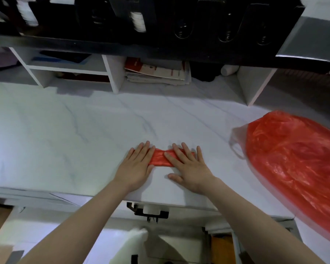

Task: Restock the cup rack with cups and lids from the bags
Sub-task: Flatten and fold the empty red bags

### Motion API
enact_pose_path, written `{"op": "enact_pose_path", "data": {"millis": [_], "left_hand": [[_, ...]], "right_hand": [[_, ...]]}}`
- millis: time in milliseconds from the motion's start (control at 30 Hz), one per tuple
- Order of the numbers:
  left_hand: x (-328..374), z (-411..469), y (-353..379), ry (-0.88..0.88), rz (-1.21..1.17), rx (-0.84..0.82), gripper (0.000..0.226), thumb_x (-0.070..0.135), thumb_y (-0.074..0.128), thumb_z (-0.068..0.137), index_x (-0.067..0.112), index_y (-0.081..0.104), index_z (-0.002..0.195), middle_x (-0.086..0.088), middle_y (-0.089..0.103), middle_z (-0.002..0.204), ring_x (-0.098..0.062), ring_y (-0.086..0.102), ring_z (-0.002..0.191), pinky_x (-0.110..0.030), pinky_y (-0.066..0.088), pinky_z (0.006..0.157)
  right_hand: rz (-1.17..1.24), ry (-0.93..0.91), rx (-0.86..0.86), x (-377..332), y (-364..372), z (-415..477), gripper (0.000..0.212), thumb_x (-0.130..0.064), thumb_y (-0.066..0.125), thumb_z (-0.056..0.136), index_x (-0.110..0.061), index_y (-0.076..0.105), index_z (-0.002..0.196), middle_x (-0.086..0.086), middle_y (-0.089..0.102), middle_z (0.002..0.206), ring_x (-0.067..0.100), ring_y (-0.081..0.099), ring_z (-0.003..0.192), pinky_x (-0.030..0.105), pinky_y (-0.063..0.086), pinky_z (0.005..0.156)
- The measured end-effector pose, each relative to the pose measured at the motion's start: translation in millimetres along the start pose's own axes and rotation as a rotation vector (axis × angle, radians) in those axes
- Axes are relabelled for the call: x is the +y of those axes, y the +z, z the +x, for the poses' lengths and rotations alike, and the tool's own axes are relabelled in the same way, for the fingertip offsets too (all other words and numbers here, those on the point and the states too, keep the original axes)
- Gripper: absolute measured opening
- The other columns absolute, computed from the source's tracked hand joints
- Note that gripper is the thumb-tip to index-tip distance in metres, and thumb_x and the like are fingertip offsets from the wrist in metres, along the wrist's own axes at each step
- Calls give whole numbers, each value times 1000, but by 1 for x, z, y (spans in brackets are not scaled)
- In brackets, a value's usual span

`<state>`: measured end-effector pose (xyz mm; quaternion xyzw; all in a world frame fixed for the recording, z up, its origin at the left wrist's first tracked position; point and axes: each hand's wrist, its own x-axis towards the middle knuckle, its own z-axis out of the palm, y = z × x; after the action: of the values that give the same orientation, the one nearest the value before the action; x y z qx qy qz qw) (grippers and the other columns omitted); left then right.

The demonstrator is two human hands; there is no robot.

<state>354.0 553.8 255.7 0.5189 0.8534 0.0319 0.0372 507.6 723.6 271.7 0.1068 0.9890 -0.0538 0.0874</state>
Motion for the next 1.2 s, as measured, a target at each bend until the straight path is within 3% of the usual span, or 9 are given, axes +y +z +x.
{"op": "enact_pose_path", "data": {"millis": [233,333,500,600,800,933,1000,1200], "left_hand": [[-72,28,-27,-19,33,70,59,25,35,101,6,8,150,-10,1,158,-25,4,147,-32,-16,112],[-90,40,-39,57,39,81,61,29,39,100,7,11,149,-8,1,157,-24,5,146,-33,-14,113],[-93,63,-57,190,65,141,62,38,27,100,17,-7,149,5,-20,150,-9,-23,138,-27,-24,109],[-81,80,-68,237,46,155,62,41,21,99,21,-8,150,6,-21,150,-7,-25,136,-29,-23,109],[-29,109,-63,358,-47,58,62,44,30,99,30,0,151,7,-13,157,-14,-2,147,-36,-3,116],[34,124,-58,455,-86,12,63,42,33,99,29,1,151,3,-7,160,-14,6,146,-32,4,118],[73,131,-58,484,-112,-6,63,41,34,99,28,2,151,3,-6,160,-13,6,146,-32,4,118],[188,128,-54,470,-262,32,59,34,45,97,23,21,150,2,17,158,-13,17,144,-27,11,116]], "right_hand": [[14,31,25,-31,-25,85,61,-51,25,100,-33,0,152,-6,-13,160,23,-19,145,55,-18,110],[4,6,72,-38,-33,109,61,-47,28,100,-30,1,153,-6,-12,160,20,-18,146,54,-19,110],[87,52,215,-36,-46,120,58,-41,33,100,-29,12,152,-7,-1,161,13,-9,147,50,-15,113],[141,134,255,-21,-51,103,54,-35,35,100,-28,19,151,-6,3,161,13,-6,147,48,-12,114],[206,387,317,32,-40,18,51,-26,45,98,-29,33,147,-5,11,160,17,4,148,41,-1,118],[235,555,511,57,-31,-66,44,-9,68,83,-14,61,126,12,46,143,34,41,134,53,34,108],[227,615,559,73,-27,-108,43,-3,73,75,-10,66,117,16,55,134,39,49,126,56,42,99],[96,751,631,133,-16,-224,52,-4,81,67,-11,67,117,16,55,133,39,45,129,56,40,102]]}}
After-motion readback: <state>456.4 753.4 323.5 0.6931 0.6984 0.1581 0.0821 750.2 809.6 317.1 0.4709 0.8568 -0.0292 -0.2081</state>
